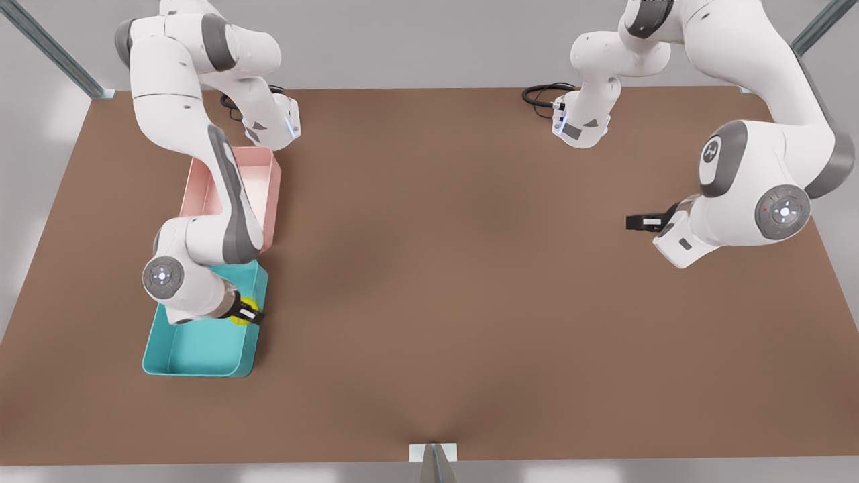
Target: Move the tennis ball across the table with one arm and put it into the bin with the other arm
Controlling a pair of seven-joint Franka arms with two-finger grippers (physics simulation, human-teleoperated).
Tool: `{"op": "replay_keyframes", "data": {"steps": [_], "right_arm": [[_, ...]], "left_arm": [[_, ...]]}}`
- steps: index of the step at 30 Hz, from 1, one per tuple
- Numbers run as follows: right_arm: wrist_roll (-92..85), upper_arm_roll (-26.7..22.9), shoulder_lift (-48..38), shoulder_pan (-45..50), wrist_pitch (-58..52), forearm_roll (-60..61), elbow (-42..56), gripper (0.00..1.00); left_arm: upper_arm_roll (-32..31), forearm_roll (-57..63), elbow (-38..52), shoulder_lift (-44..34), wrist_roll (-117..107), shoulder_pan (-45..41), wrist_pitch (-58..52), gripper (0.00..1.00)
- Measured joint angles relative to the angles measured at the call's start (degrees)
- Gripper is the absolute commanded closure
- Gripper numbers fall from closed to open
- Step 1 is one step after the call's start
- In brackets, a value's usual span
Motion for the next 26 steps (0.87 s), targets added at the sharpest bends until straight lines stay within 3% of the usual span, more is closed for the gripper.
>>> {"op": "replay_keyframes", "data": {"steps": [5,6,7,14,19,21,26], "right_arm": [[-10.02,-0.16,4.38,-6.16,-1.14,-0.55,1.34,0.38],[-11.82,-0.17,5.01,-6.95,-1.28,-0.85,1.17,0.28],[-13.48,-0.17,5.34,-7.64,-1.44,-1.22,0.81,0.0],[-23.5,0.0,3.9,-8.75,-2.99,-2.19,0.29,0.0],[-26.87,0.27,2.02,-3.06,-14.88,-8.62,19.16,0.0],[-27.81,0.34,-1.76,-1.69,-20.1,-11.62,21.19,0.0],[-29.72,5.36,-19.97,-8.27,-27.51,-12.55,6.77,0.0]], "left_arm": [[-0.03,-0.4,0.0,0.28,0.03,-0.08,-0.45,0.0],[-0.04,-0.45,0.0,0.33,0.05,-0.16,-0.76,0.0],[-0.05,-0.72,0.0,0.52,0.09,-0.18,-1.08,0.0],[-0.05,-1.67,0.15,0.81,0.06,-0.23,-3.56,0.0],[-0.05,-3.4,0.09,0.66,0.04,-0.01,-4.29,0.0],[-0.09,-3.42,0.09,0.63,0.03,-0.02,-4.14,0.0],[-0.16,-2.84,0.1,0.57,0.02,-0.32,-2.58,0.0]]}}
